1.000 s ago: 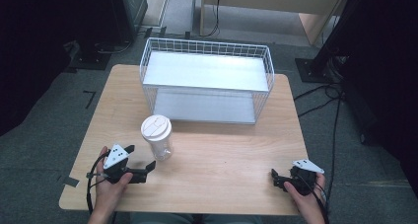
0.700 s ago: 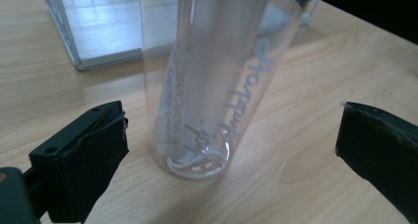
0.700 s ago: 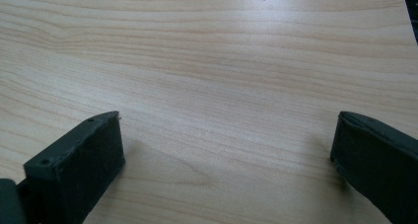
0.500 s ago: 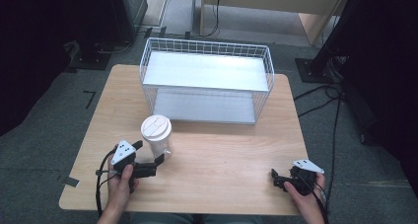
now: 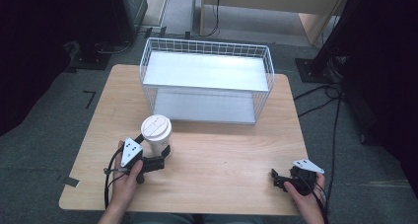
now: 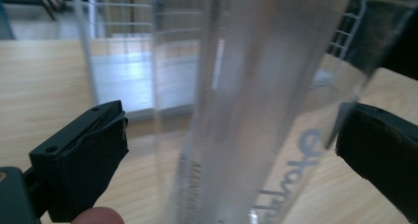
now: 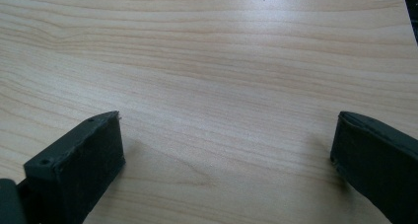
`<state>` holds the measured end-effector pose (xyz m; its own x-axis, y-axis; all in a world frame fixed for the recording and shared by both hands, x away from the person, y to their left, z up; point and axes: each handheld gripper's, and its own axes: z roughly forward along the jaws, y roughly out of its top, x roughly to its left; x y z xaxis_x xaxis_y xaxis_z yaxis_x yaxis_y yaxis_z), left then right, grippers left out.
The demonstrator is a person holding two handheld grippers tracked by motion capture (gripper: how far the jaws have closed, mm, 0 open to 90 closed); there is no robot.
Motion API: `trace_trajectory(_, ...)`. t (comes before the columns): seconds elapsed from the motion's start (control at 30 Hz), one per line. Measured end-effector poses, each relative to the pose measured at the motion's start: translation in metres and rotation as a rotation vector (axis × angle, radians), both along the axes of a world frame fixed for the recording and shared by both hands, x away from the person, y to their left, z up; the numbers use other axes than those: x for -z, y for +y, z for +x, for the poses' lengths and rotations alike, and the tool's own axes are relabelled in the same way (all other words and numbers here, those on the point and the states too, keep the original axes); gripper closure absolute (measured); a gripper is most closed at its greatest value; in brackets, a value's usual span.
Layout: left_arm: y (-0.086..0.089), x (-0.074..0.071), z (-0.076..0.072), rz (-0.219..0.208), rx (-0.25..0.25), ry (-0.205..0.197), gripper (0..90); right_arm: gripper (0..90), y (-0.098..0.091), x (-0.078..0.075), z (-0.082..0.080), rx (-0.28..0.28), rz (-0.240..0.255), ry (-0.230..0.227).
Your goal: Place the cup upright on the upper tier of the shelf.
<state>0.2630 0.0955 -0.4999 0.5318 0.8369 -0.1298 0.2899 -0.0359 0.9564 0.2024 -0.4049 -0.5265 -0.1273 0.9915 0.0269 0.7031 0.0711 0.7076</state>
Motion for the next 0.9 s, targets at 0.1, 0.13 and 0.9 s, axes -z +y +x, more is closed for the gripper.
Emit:
trace_trajectory(0.1, -0.002, 0.0, 0.0, -0.018, -0.021, 0.004, 0.0, 0.0, 0.0, 0.0, 0.0, 0.0, -0.001, 0.0)
trace_trajectory(0.13, -0.003, 0.0, 0.0, -0.009, -0.025, -0.005, 0.0, 0.0, 0.0, 0.0, 0.0, 0.0, 0.0, 0.0)
trace_trajectory(0.9, -0.013, -0.016, 0.01, -0.037, -0.045, -0.12, 13.8, 0.0, 0.0, 0.0, 0.001, -0.01, 0.002, 0.0)
